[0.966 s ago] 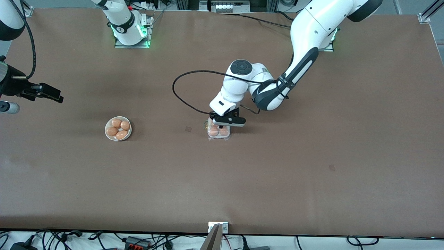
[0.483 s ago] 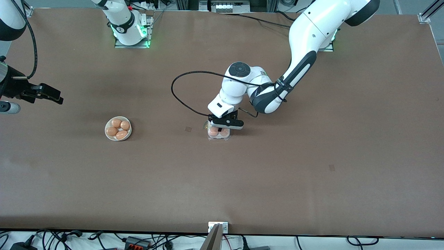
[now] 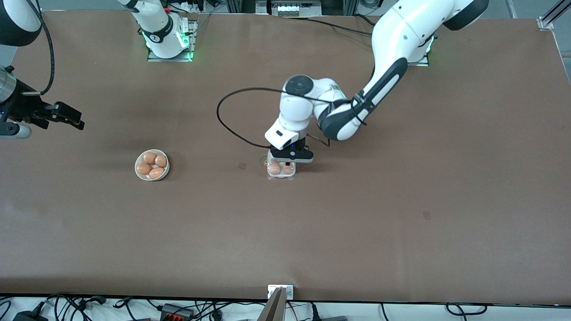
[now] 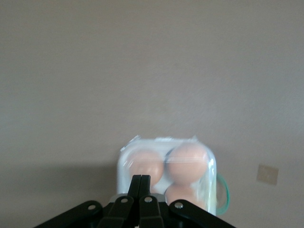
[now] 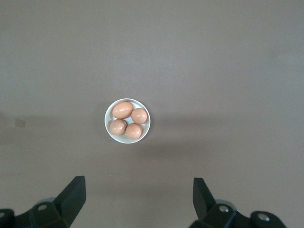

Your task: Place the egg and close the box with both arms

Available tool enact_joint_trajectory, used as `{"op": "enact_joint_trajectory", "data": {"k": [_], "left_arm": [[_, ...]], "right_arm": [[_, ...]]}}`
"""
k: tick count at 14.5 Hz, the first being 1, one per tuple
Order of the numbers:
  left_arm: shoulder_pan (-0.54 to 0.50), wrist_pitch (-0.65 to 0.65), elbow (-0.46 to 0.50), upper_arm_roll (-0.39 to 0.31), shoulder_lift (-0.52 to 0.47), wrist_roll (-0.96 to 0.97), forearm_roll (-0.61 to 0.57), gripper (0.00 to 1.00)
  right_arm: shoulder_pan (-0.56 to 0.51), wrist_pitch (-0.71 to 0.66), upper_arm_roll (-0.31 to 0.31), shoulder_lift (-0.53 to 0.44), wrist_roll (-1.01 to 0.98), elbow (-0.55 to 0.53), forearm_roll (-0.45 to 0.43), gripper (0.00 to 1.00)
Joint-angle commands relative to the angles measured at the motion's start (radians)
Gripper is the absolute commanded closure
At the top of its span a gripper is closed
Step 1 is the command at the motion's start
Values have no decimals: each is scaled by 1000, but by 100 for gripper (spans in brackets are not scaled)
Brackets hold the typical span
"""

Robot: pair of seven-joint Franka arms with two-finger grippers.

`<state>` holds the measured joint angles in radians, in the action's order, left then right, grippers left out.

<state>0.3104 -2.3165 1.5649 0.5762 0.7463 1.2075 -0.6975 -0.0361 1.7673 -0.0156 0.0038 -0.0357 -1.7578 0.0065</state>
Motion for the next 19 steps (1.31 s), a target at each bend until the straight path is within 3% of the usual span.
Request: {"op": "enact_joint_trajectory", "data": {"k": [1,5,10,13,14,16,17,18,19], "left_arm": [[-81,168,17,117,-73,3,-17,97],[-261,343,9,307,-74,-57,-20,97],[-584,561,3,560,-81,-399,-22,97],[-704,623,1,638,-82,-514,-20,93],[-727,641,-5,642,-93,-564,-14,85],[-734,708,-66,613,-148,-754,47,80],[-734,724,-77,558,-194,-845,97,57],[-726,712,-75,453,-272,-955,213,5],[-711,698,-75,357,-322,-1035,357,0]], "right_arm": [[-2,17,0,-38,-7,-31,-14,0],[-2,-11,-1,-51,-15,-29,-14,0],[-4,-28,-3,-68,-7,-29,-14,0],[-2,-28,-1,-68,-4,-31,-14,0],[-2,-28,-1,-68,-4,-31,-13,0],[-2,-29,-1,-68,-4,-29,-13,0],[-2,-34,-1,-68,-4,-29,-13,0],[-1,-34,0,-68,-4,-29,-13,0],[-1,-35,2,-68,-4,-28,-13,0]]}}
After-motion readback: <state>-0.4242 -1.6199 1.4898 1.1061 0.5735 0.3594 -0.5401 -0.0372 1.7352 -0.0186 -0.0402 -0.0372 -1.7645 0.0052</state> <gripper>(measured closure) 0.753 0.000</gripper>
